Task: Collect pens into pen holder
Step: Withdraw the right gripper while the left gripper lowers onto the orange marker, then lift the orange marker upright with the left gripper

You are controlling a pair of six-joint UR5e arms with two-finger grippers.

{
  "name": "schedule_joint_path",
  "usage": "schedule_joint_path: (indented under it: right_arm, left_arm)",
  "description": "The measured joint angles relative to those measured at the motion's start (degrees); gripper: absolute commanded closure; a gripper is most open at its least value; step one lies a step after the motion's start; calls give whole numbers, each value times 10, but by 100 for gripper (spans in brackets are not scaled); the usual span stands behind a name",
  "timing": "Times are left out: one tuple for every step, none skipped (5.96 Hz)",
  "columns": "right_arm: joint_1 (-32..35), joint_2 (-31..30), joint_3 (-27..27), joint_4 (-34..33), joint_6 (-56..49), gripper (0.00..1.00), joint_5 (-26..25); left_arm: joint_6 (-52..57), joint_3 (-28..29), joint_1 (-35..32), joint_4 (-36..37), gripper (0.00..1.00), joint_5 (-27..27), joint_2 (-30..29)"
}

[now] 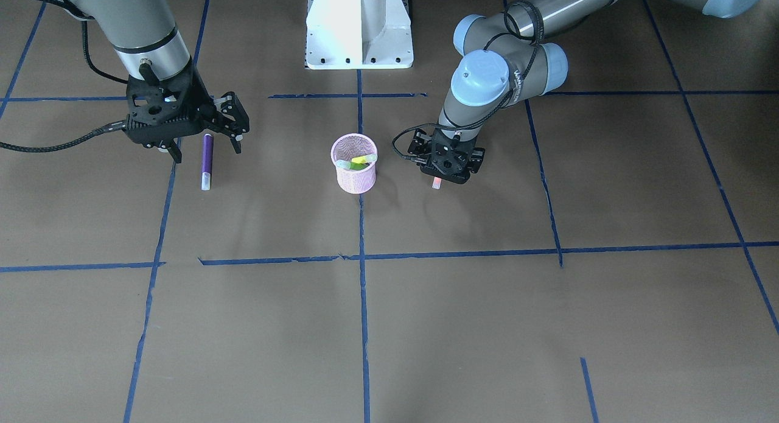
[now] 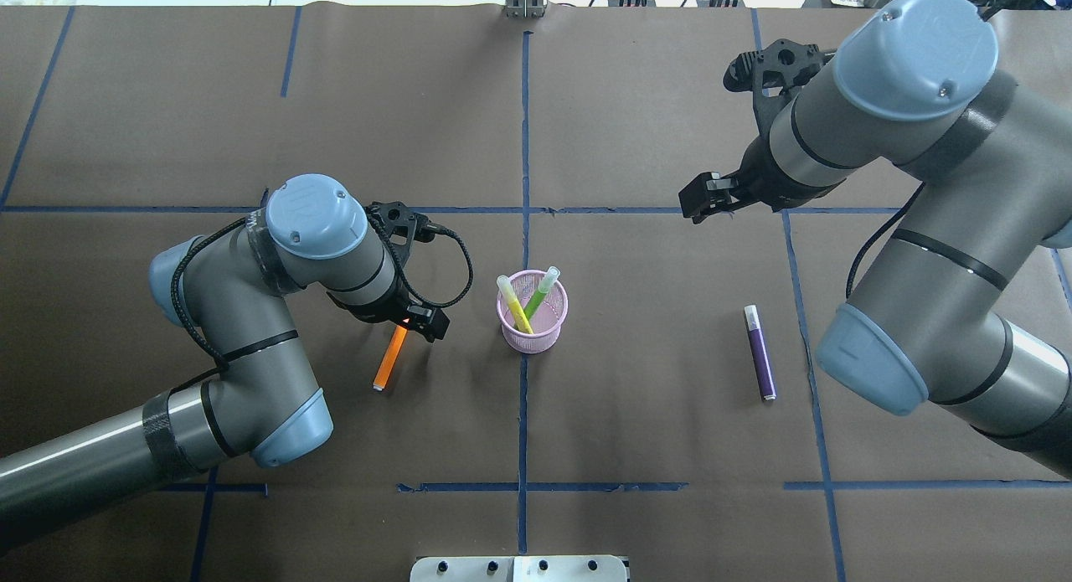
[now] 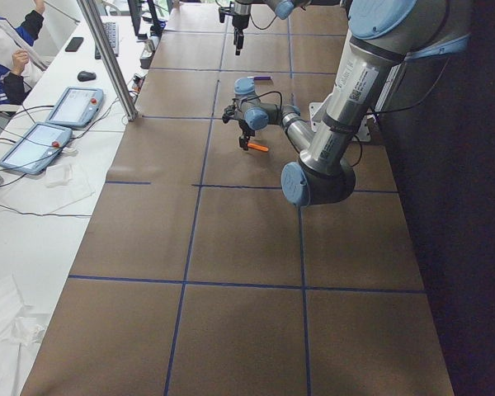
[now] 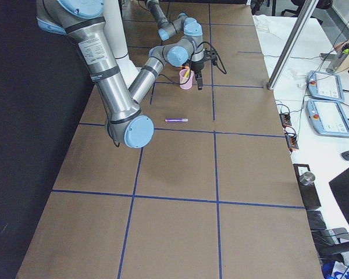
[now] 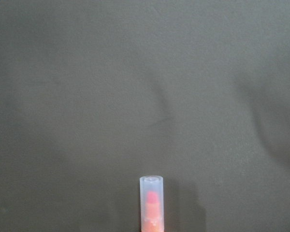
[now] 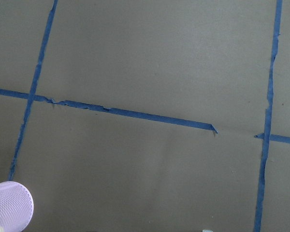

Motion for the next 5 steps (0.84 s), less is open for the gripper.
schedule_joint_path:
  right_arm:
    - [0, 0, 0, 0, 1, 0, 0]
    - [0, 0, 0, 0, 2, 0, 0]
    - [1, 0, 0, 0, 2, 0, 0]
    - [1, 0, -1, 0, 2, 0, 0]
    - [1, 0, 0, 0, 2, 0, 0]
  left_arm:
    - [0, 2, 0, 0, 35, 0, 0]
    - [0, 3, 0, 0, 57, 0, 0]
    - [0, 3, 0, 0, 79, 0, 0]
    - [0, 3, 0, 1, 95, 0, 0]
    - [-1, 3, 0, 1, 100, 1, 0]
